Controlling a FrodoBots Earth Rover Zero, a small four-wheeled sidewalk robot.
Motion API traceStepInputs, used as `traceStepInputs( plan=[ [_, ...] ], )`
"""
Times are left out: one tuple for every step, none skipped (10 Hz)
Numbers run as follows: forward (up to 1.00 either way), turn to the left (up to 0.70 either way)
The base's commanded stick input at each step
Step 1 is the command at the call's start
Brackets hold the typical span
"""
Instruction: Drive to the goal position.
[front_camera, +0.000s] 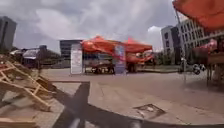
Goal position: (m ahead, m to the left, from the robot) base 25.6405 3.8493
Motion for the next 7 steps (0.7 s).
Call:
traceStepInputs(
  plan=[
    [0.85, 0.17],
    [0.85, 0.05],
    [0.85, -0.02],
    [0.85, -0.02],
    [0.85, -0.02],
    [0.85, -0.02],
    [0.85, -0.02]
  ],
)
